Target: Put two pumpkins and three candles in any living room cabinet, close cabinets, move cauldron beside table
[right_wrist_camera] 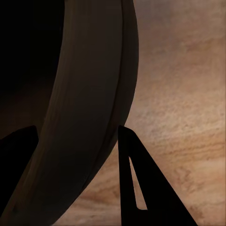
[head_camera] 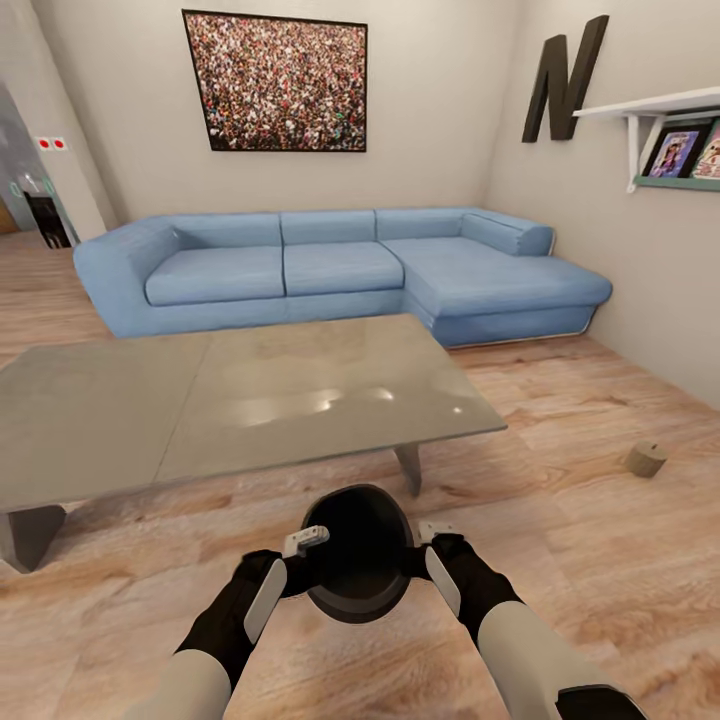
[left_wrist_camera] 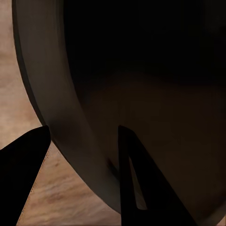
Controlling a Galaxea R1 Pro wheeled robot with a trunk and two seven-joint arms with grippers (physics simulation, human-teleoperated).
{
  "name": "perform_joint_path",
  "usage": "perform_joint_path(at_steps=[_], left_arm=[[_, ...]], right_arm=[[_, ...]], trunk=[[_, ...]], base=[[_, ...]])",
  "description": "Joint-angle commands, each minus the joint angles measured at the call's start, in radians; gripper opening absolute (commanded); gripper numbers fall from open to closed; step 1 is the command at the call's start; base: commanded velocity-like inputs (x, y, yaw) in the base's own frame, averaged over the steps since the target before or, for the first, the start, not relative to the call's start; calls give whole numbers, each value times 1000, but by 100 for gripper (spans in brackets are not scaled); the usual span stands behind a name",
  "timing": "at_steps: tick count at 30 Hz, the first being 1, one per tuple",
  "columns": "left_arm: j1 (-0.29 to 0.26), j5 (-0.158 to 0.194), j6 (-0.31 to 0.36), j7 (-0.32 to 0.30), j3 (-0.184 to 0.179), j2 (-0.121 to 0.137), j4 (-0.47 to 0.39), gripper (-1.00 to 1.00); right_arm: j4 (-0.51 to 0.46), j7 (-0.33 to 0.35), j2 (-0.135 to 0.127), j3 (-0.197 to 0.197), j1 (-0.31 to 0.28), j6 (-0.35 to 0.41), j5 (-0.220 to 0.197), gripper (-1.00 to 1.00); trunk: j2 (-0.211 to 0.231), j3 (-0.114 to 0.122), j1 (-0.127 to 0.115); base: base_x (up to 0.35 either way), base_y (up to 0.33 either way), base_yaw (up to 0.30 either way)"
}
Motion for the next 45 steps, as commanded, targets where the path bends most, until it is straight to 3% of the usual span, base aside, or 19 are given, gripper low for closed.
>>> perform_joint_path(at_steps=[1, 14, 34, 45], left_arm=[[0, -19, 2, 3, 1, 0, 1, -100], [-1, -19, 1, 3, 2, 0, 1, -100], [-1, -19, 2, 3, 1, 0, 1, -100], [-1, -19, 3, 3, 2, 0, -10, -100]], right_arm=[[-19, 39, 0, 14, -1, -3, -28, -100], [-19, 39, 0, 14, -1, -3, -28, -100], [-19, 39, 0, 14, -1, -3, -28, -100], [-19, 39, 0, 14, 0, -3, -28, -100]], trunk=[[0, 0, 0], [0, 0, 0], [-5, -77, 9], [-5, -77, 9]], base=[[284, 0, 23], [46, 0, 43], [0, 0, 30], [14, 0, 0]])
